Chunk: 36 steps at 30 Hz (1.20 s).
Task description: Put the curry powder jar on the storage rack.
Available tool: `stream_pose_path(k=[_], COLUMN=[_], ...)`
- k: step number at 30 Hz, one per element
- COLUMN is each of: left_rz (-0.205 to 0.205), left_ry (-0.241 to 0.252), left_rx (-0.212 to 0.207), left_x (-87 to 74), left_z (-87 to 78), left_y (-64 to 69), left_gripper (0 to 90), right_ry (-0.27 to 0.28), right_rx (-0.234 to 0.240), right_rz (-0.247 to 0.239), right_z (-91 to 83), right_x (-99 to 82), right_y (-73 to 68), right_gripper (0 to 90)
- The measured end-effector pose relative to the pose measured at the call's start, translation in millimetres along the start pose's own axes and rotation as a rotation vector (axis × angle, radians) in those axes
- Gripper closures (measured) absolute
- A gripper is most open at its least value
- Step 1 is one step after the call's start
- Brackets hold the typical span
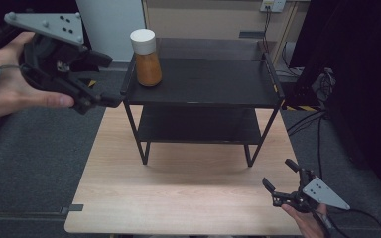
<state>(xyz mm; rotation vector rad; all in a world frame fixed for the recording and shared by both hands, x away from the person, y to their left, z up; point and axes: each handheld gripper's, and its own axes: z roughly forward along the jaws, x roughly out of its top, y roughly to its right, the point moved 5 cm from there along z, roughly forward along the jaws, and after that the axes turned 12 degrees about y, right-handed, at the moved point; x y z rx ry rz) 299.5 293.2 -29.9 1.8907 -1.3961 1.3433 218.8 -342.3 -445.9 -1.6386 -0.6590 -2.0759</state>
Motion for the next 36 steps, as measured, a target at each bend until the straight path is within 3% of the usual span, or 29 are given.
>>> stream_pose_path(k=[10,29,36], left_rz=[-0.016,-0.02,-0.012], left_ry=[0.006,0.004,0.03], left_rx=[0.024,0.019,0.023], left_x=[-14.9,-13.8,-12.8], left_z=[-11.8,-3.3,-2.7], left_y=[9.7,5.6,3.4], left_gripper=[4.3,4.2,3.4], right_ry=[-0.007,-0.003,-0.005], right_rx=[0.041,0.045,0.047], right_rz=[-0.006,-0.013,-0.01], right_z=[13.6,13.5,14.3], right_x=[-2.3,-1.7,-2.3], right_y=[1.7,1.5,1.9], right_gripper=[4.5,4.6,4.6])
